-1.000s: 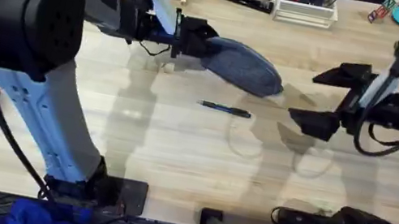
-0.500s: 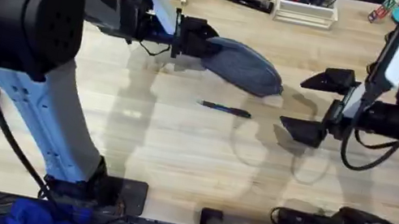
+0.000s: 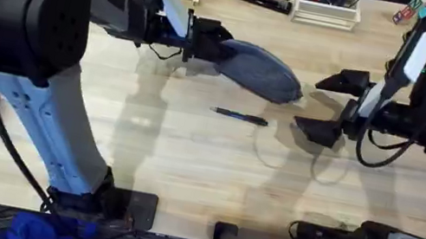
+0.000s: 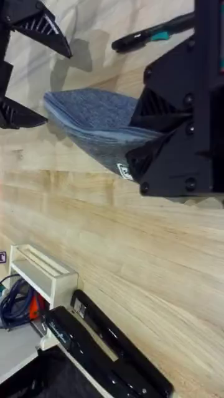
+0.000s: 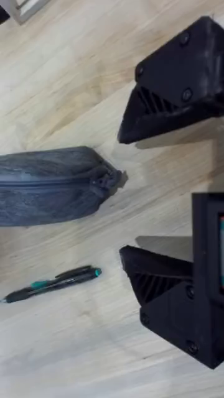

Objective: Unzip the bag, pick up the pens from the table one at a time and place them inside, then zip the bag closed.

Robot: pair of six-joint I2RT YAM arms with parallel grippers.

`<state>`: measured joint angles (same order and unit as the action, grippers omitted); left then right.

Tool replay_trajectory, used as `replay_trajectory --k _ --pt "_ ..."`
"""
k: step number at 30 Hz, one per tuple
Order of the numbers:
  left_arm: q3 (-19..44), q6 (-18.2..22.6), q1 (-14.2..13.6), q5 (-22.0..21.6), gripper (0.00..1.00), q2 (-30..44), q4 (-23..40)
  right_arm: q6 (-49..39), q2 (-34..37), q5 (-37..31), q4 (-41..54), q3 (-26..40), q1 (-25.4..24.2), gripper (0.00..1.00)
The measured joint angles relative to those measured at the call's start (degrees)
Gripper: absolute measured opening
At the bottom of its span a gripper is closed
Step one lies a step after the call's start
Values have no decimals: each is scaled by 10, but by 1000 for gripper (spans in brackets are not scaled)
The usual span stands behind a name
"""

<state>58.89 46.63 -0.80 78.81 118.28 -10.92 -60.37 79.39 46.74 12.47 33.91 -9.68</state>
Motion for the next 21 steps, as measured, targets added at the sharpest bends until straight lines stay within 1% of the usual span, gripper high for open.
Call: replay_trajectory --k 9,12,21 --pt "0 0 0 0 42 0 0 25 28 -20 -60 0 36 996" --pt "0 0 0 0 43 0 0 34 32 -35 -72 0 46 957" --pt "0 0 0 0 43 0 0 59 78 -51 -127 0 62 901"
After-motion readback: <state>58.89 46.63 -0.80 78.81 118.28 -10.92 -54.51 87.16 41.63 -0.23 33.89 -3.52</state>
